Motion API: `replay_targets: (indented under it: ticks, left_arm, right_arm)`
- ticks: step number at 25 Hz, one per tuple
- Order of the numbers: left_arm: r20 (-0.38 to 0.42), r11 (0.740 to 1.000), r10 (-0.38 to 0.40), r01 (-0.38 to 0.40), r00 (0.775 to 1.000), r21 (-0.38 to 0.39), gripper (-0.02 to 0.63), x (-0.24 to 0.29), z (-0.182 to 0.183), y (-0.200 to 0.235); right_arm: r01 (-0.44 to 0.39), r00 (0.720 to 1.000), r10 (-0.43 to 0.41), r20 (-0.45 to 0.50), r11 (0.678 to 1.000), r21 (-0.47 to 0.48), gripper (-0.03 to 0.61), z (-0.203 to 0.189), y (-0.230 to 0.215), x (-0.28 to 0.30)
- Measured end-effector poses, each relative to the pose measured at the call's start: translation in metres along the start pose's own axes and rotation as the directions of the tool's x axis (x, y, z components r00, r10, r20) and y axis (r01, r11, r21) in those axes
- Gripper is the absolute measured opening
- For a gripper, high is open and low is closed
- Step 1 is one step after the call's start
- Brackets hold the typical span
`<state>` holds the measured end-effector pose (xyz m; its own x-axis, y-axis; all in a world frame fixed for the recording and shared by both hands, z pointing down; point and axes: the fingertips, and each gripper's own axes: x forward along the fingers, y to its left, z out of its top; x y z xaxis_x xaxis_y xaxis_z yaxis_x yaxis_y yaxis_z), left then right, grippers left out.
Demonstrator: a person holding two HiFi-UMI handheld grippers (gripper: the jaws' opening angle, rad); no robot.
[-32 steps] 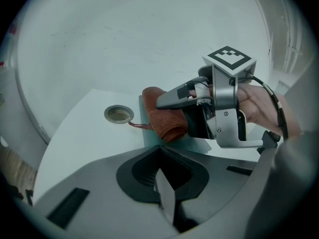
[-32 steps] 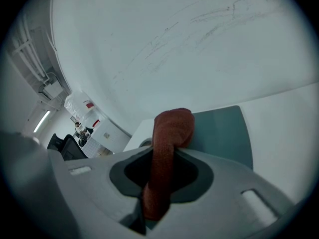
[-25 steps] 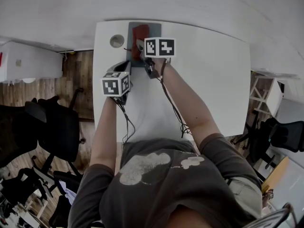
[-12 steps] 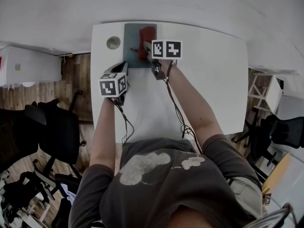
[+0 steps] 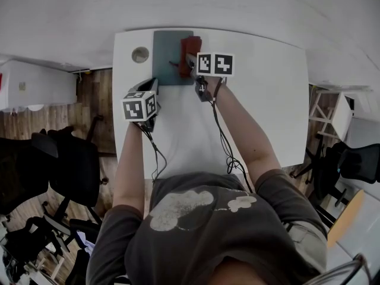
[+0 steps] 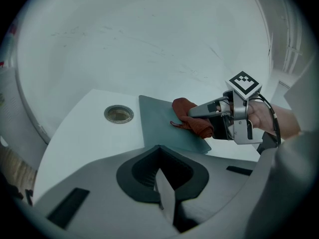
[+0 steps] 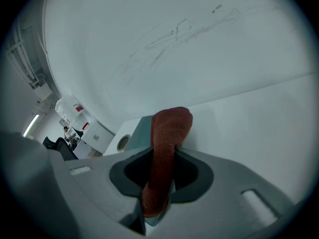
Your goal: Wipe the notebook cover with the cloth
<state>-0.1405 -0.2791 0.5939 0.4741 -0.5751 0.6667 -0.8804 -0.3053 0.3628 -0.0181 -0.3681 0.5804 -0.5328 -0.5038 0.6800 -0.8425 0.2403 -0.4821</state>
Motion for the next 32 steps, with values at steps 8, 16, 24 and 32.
replay_targets:
  ticks: [8,16,24,32]
  left_arm:
    - [0.005,1.0,0.008,-0.008,1.0,0.006,-0.006,0.0,0.001,-0.001]
    - [0.005,1.0,0.002,-0.002,1.0,0.004,-0.006,-0.002,0.001,-0.001]
    - [0.035,1.0,0.014,-0.015,0.999,0.007,-0.006,-0.006,0.002,-0.001]
    - [0.091,1.0,0.005,-0.006,0.996,0.011,-0.006,-0.025,0.018,0.004]
  right_arm:
    - [0.013,1.0,-0.013,0.006,1.0,0.016,0.081,0.0,-0.008,-0.008]
    - [-0.042,0.999,0.043,0.022,0.998,-0.041,0.081,0.01,0.025,-0.015]
    - [-0.129,0.991,0.13,0.008,0.988,-0.084,0.081,0.004,0.078,-0.012]
    - [-0.184,0.983,0.183,-0.027,0.979,-0.081,0.081,-0.016,0.107,0.001]
